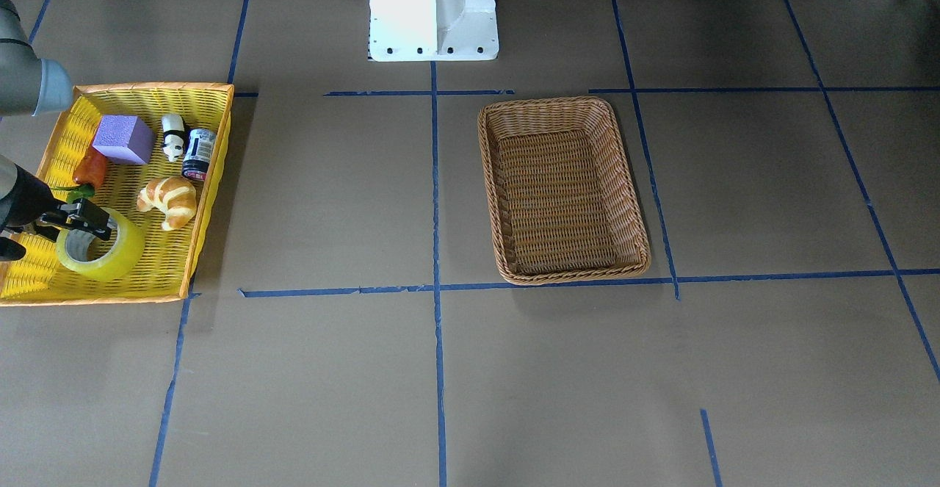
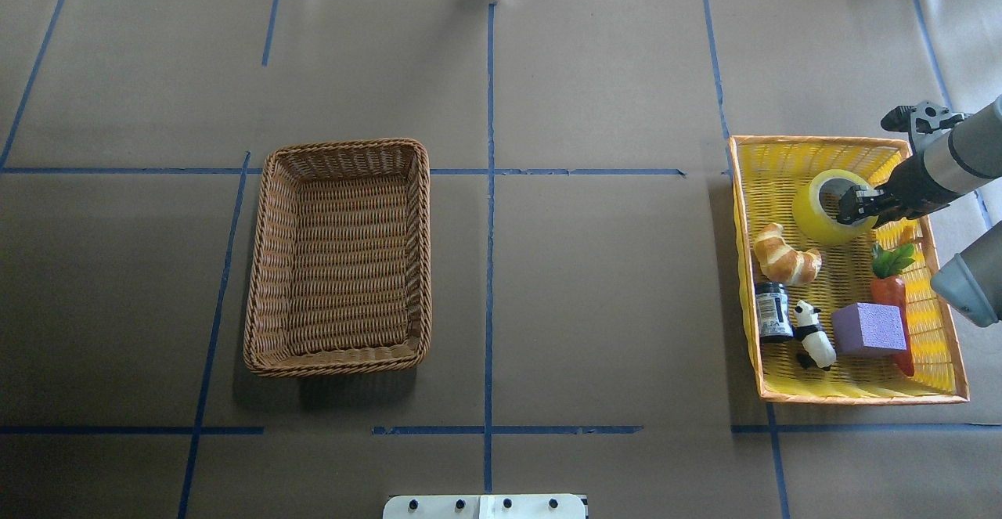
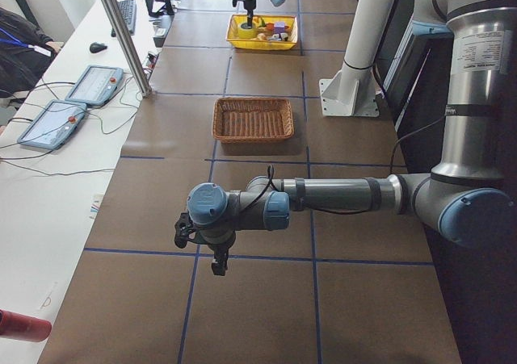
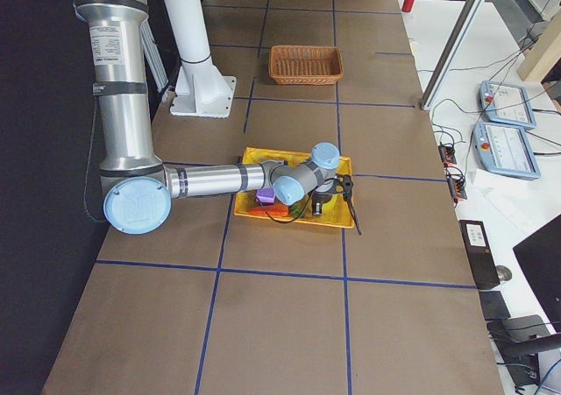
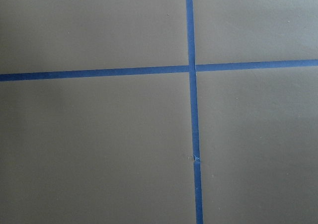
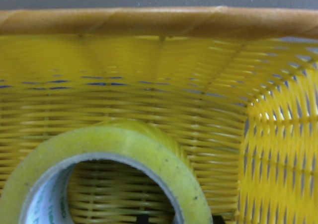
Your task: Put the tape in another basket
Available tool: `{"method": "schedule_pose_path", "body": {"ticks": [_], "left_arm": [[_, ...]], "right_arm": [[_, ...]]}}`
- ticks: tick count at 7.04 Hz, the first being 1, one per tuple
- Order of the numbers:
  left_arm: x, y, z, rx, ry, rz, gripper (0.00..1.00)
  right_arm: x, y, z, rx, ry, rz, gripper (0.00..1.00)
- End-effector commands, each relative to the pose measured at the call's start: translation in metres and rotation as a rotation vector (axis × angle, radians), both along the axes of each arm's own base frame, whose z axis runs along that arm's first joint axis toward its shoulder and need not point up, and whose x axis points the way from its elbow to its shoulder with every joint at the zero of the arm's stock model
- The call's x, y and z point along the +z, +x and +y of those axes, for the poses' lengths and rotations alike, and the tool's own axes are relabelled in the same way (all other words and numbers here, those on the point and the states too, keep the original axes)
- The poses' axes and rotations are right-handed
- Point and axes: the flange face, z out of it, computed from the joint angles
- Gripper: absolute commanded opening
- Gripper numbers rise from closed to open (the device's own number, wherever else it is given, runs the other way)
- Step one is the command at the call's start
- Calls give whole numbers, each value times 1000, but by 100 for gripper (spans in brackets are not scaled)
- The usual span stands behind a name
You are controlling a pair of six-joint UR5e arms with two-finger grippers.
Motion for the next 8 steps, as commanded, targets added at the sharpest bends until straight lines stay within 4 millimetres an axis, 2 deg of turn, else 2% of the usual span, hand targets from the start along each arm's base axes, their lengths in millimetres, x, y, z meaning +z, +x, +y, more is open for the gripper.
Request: {"method": "schedule_pose_path", "body": {"ticks": [1,3,4,5,6,7,8], "left_arm": [[0,0,0,-1,-2,2,100],[0,0,0,0,-1,2,100],[-1,0,0,0,2,1,100],[-5,0,-1,0,8,1,100],[-16,0,-1,-1,30,1,100],[-23,0,-3,-5,41,1,100],[-35,3,-7,-1,63,2,100]], "right_arm": [[-4,5,-3,10,6,-4,0],[-20,38,-14,69,27,-26,0],[-39,56,-21,104,58,-46,0],[-63,65,-21,129,85,-69,0],[-94,60,-27,207,34,-113,0],[-130,30,-36,252,-23,-162,0],[-165,-17,-33,252,-76,-206,0]]}}
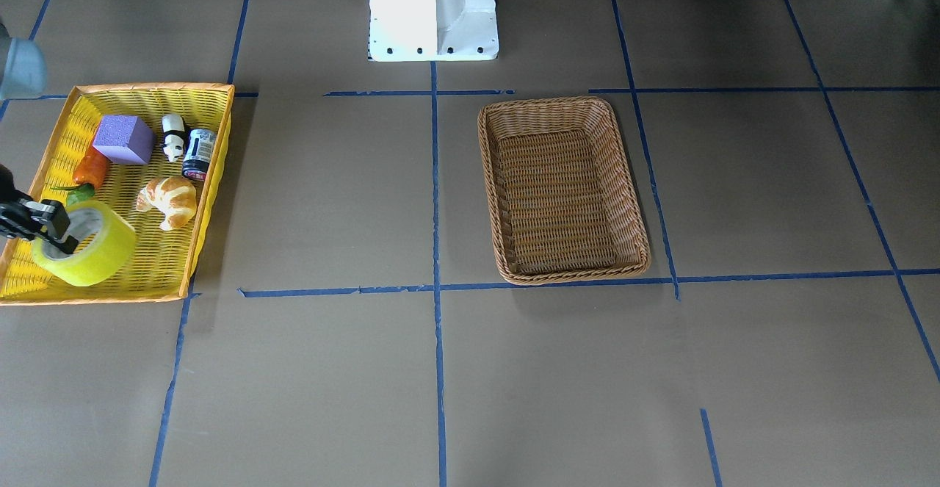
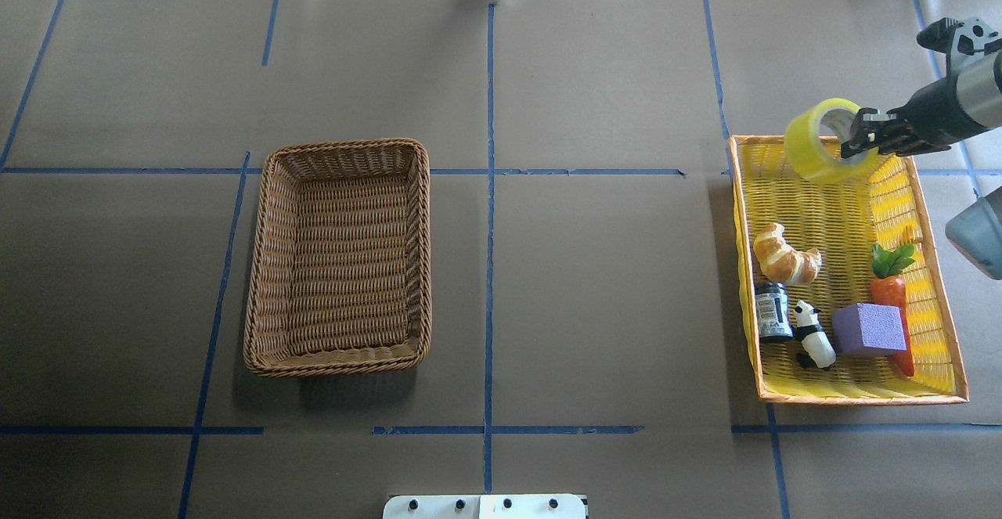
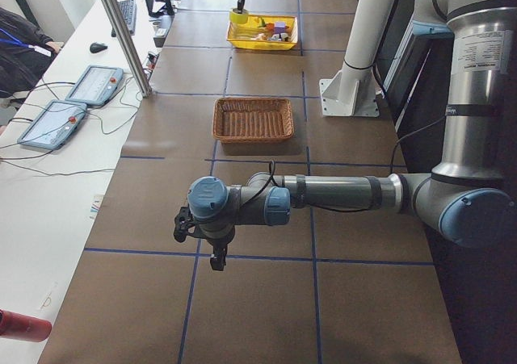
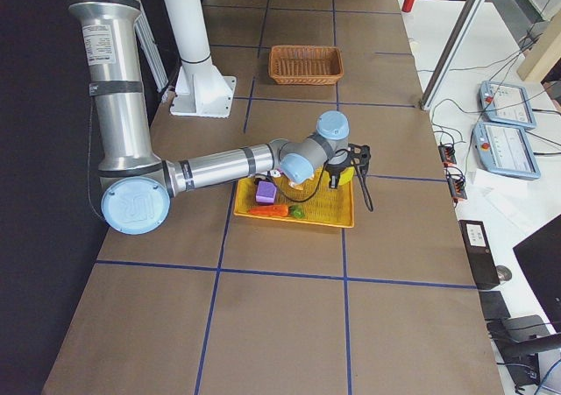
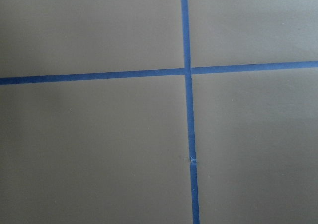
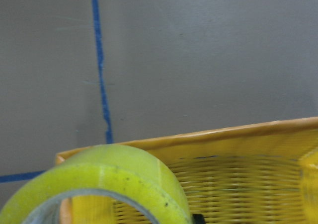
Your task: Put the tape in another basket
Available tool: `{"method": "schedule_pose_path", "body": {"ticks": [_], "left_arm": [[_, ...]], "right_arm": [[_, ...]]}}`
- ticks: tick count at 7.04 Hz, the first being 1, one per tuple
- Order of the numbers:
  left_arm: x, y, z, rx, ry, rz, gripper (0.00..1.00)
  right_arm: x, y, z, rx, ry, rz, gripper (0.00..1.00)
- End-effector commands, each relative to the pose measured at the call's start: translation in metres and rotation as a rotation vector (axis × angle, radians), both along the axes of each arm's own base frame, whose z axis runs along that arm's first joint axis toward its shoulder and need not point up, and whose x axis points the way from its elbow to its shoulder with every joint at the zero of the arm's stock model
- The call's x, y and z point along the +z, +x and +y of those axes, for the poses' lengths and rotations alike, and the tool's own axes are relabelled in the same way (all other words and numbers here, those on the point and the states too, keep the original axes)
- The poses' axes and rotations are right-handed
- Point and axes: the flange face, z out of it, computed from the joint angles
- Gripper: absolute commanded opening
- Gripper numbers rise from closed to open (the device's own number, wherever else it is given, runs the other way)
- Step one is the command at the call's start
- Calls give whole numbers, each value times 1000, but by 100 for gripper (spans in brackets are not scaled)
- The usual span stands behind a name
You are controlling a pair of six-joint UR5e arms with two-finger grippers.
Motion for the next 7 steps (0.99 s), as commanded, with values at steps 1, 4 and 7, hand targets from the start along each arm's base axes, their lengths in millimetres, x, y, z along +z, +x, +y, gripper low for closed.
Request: {"method": "schedule_pose_path", "body": {"ticks": [1,4,7], "left_arm": [[-34,9,-6,-4,45,11,100],[-103,87,-16,-79,46,104,100],[-178,185,5,-185,-48,397,100]], "right_arm": [[-79,-84,2,25,-95,-108,0],[-161,-148,32,85,-157,-330,0],[-197,-179,83,105,-132,-638,1]]}}
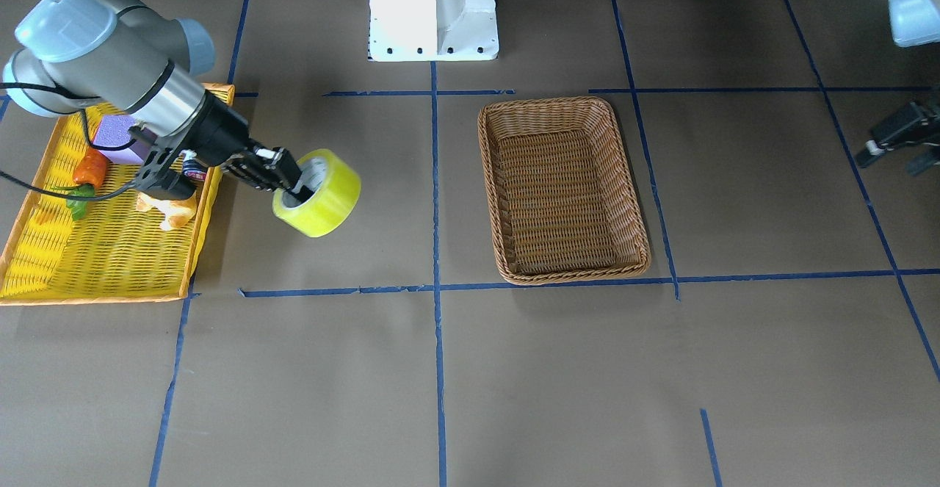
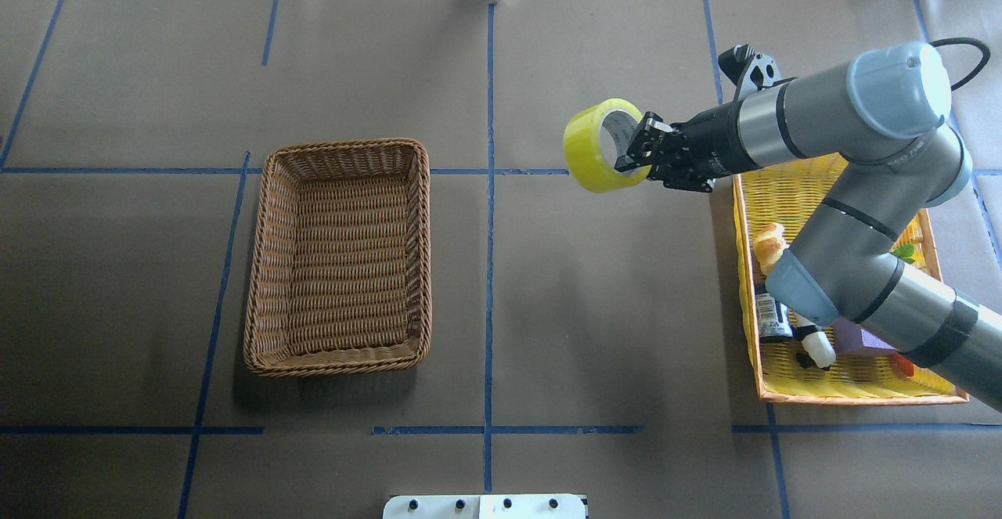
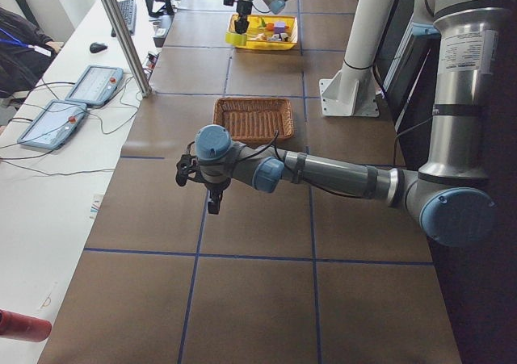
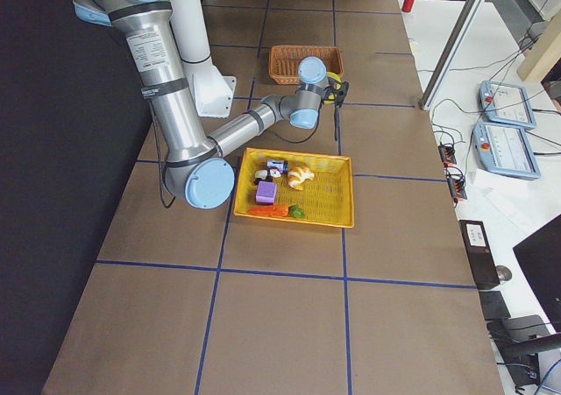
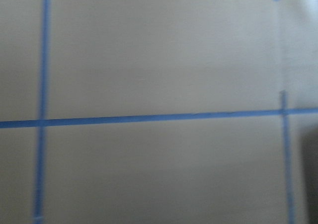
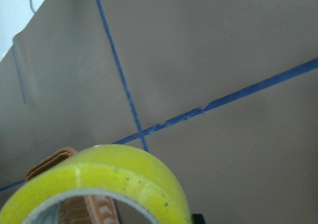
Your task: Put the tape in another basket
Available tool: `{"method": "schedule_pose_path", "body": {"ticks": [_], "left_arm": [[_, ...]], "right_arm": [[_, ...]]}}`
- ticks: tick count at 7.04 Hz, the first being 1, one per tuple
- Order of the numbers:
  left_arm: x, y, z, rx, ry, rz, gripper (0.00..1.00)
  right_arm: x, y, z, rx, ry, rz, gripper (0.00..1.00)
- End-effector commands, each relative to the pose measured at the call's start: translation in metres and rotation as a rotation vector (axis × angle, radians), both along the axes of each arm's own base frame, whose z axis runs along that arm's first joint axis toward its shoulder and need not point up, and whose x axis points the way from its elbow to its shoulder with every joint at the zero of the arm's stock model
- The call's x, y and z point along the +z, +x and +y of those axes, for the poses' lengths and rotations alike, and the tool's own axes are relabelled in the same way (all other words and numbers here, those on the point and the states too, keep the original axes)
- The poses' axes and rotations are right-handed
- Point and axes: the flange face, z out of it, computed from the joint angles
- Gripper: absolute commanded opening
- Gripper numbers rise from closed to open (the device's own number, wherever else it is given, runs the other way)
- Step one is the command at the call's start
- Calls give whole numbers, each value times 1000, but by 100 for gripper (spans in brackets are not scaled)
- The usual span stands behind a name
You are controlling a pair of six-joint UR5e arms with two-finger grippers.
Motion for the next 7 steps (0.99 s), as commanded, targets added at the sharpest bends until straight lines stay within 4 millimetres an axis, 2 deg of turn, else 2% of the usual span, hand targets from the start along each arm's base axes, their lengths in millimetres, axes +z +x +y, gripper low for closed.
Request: {"method": "schedule_pose_path", "body": {"ticks": [1,2,3,4,5,6,7], "left_arm": [[-44,49,26,-32,-59,213,100],[-51,55,33,-25,-30,260,100],[-69,66,38,-8,-18,296,100],[-100,87,39,2,-49,370,100],[-129,101,44,3,-99,464,100],[-149,104,48,8,-145,538,100],[-157,114,60,30,-168,603,100]], "right_arm": [[-23,-14,38,9,33,-227,2],[-31,-26,53,27,49,-282,2],[-39,-40,72,49,56,-327,2],[-46,-50,91,46,77,-382,3],[-57,-54,108,41,91,-427,3],[-72,-54,127,19,101,-467,3],[-88,-47,140,9,115,-507,3]]}}
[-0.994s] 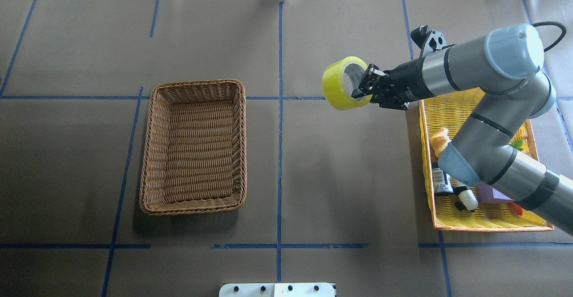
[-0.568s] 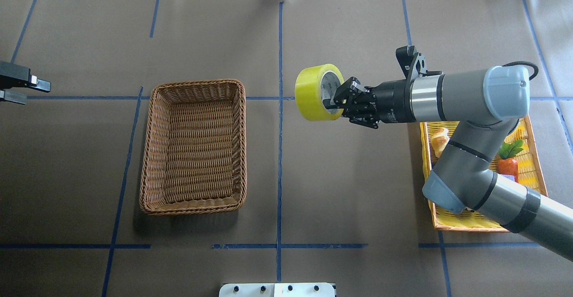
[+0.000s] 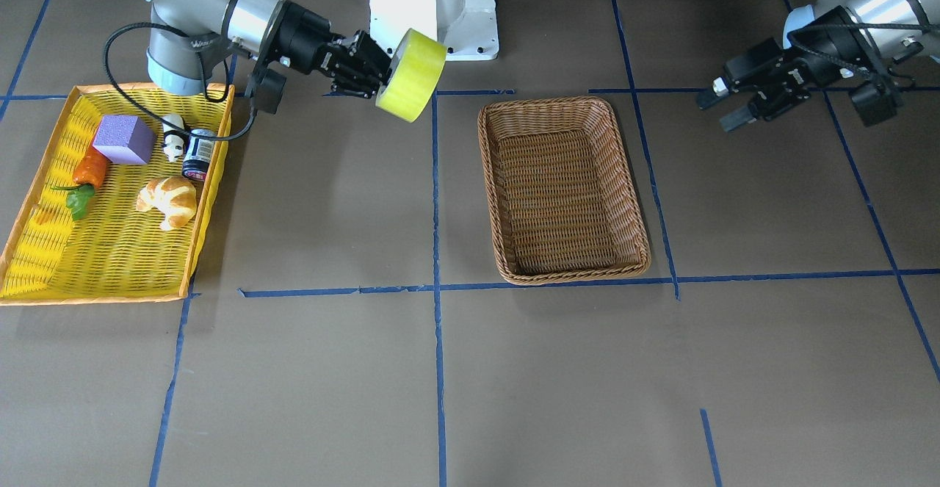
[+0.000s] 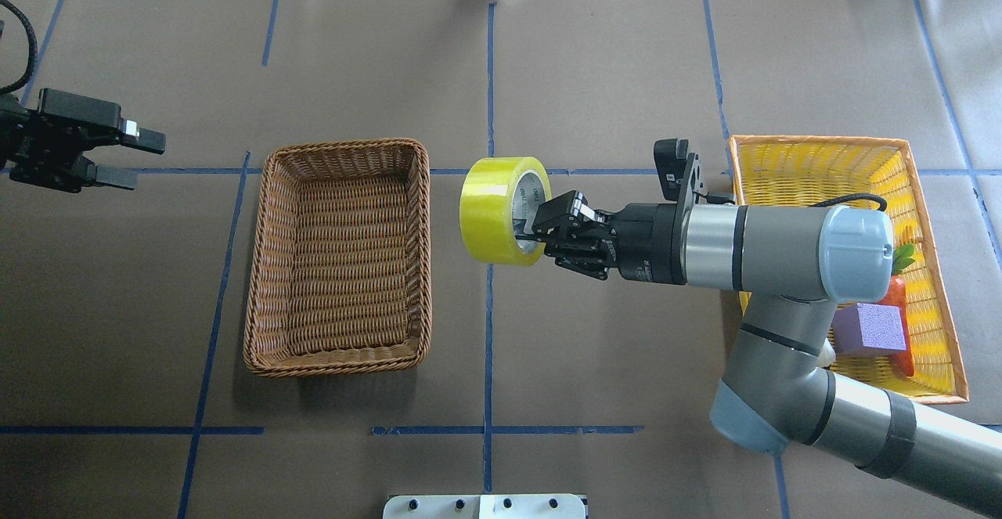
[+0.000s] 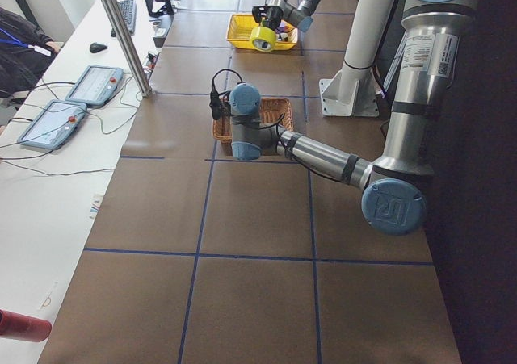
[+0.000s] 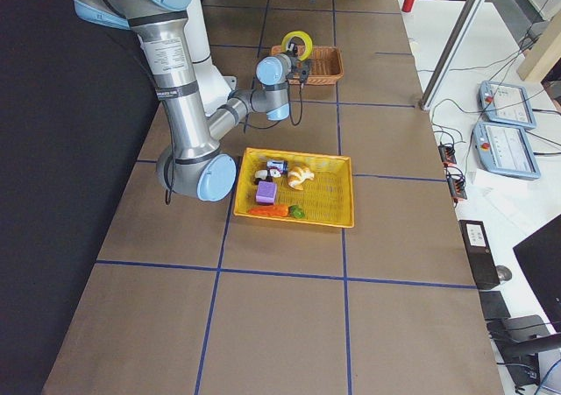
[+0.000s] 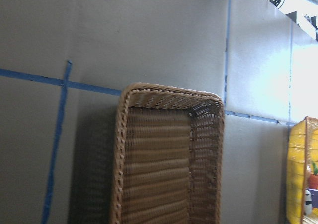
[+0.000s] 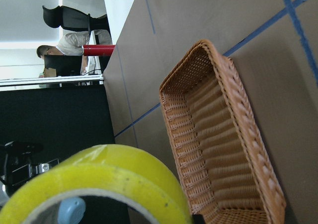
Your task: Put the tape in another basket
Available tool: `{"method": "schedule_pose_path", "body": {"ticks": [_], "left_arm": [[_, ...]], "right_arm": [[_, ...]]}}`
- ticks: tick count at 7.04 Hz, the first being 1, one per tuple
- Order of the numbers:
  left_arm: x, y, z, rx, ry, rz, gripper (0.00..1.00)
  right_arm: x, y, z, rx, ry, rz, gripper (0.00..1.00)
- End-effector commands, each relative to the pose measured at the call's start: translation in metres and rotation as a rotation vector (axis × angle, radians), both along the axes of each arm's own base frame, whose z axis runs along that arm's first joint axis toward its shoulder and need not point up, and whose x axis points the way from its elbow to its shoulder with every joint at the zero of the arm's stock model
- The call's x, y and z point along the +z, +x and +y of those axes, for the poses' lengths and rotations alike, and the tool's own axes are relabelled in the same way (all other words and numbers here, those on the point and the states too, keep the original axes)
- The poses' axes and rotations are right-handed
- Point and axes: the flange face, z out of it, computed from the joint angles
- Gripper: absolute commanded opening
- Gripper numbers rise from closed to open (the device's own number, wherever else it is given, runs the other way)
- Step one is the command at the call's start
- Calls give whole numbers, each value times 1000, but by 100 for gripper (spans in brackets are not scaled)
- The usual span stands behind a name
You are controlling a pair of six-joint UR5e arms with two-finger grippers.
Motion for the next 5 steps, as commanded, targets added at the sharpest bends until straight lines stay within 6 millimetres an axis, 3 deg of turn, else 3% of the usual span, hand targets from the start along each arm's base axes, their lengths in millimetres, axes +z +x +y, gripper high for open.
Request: {"method": "schedule_pose_path", "body": {"ticks": [1,3,5], "left_arm": [[-23,22,25,6,-65,191,100],[-39,55,50,10,-166,369,100],[-64,58,56,44,-301,553,99]], "right_arm": [[-32,10,31,-6,24,-90,3],[-52,4,70,-47,28,-164,2],[-59,-4,91,-96,41,-217,3]]}}
